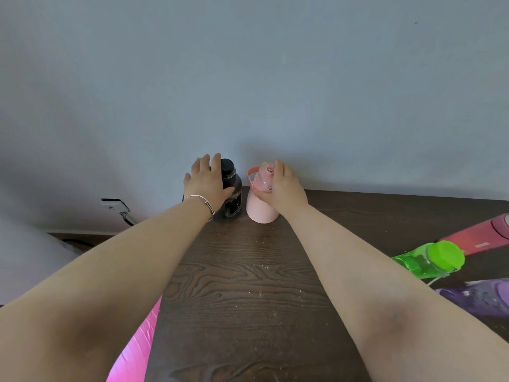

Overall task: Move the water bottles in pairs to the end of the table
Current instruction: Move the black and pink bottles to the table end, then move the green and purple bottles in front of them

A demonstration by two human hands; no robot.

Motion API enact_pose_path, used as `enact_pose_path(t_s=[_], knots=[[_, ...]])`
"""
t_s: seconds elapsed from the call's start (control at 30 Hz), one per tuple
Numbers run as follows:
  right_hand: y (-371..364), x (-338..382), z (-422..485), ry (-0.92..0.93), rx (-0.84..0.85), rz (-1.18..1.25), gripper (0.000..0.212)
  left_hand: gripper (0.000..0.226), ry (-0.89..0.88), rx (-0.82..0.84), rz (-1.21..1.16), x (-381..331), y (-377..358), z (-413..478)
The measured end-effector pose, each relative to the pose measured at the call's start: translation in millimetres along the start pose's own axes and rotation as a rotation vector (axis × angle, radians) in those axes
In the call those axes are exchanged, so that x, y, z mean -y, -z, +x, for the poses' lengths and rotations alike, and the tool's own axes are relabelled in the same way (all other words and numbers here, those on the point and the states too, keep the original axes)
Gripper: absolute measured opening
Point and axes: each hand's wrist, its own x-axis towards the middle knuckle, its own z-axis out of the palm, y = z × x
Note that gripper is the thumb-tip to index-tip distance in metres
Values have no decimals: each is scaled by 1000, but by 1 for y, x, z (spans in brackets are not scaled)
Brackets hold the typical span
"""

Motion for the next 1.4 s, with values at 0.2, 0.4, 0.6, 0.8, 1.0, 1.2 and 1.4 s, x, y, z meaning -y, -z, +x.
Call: enact_pose_path(t_s=[0.2, 0.4, 0.6, 0.8, 1.0, 1.2, 1.4], knots=[[10, 2, -24, 137, -131, -263, 64, 89, -158, -14, 273, -3, 5, -26], [29, -19, -66, 127, -89, -418, 71, 87, -212, -13, 380, -10, 7, -58], [55, -46, -114, 105, -79, -474, 79, 83, -238, -37, 427, -43, 7, -101], [93, -97, -167, 128, -96, -477, 75, 83, -253, -28, 452, -106, -6, -153], [136, -167, -217, 125, -130, -469, 77, 86, -262, -2, 445, -189, -29, -199], [171, -235, -253, 72, -121, -437, 78, 85, -286, 1, 442, -267, -54, -228], [198, -290, -280, 32, -148, -404, 78, 86, -328, 25, 438, -328, -78, -240]])
